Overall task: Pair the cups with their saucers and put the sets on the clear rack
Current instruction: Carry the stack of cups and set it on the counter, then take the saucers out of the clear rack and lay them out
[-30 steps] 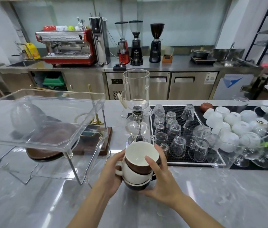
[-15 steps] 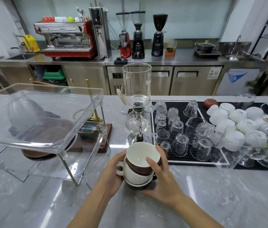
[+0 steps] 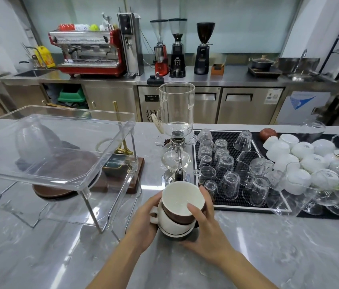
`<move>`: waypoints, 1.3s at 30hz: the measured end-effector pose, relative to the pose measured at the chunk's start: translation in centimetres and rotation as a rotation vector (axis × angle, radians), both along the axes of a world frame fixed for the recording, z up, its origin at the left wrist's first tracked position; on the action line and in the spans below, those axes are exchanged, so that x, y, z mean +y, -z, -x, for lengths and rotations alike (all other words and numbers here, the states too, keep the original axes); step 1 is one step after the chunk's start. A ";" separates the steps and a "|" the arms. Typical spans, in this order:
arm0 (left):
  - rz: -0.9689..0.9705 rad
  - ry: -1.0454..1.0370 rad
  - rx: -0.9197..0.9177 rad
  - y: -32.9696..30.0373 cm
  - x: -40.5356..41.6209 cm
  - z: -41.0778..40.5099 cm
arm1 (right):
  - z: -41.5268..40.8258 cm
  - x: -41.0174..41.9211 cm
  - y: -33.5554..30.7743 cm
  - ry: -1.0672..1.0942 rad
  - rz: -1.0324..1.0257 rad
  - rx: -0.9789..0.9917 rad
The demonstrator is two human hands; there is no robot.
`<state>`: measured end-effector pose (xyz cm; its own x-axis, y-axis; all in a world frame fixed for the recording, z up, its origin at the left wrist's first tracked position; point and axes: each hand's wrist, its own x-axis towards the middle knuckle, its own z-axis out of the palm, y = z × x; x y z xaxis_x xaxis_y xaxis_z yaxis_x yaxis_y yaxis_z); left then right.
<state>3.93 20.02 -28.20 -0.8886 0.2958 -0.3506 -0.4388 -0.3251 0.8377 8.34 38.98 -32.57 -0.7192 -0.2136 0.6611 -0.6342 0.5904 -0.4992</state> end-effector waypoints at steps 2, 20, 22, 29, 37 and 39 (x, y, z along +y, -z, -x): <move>0.007 -0.017 -0.003 -0.4 0.1 -0.3 | -0.2 0.0 -0.1 0.010 -0.010 -0.013; -0.081 -0.166 -0.102 -0.8 -3.1 -6.8 | -8.7 -0.9 -3.0 0.289 -0.064 -0.190; -0.076 -0.199 -0.140 -0.6 -3.7 -7.9 | -9.6 -1.8 -3.3 0.298 -0.043 -0.167; -0.195 -0.288 -0.221 -0.3 -7.7 -11.8 | -12.6 -5.4 -3.7 0.321 0.081 -0.148; -0.213 -0.333 -0.204 -0.3 -15.5 -13.5 | -14.1 -13.9 -4.6 0.234 0.090 -0.371; -0.191 -0.349 -0.192 -0.2 -17.2 -13.7 | -14.0 -15.7 -4.6 0.224 0.026 -0.404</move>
<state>17.66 2.77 -28.05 -0.8710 0.0649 -0.4870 -0.4167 -0.6228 0.6622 22.31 23.31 -27.93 -0.9468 -0.0103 0.3217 -0.2440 0.6747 -0.6966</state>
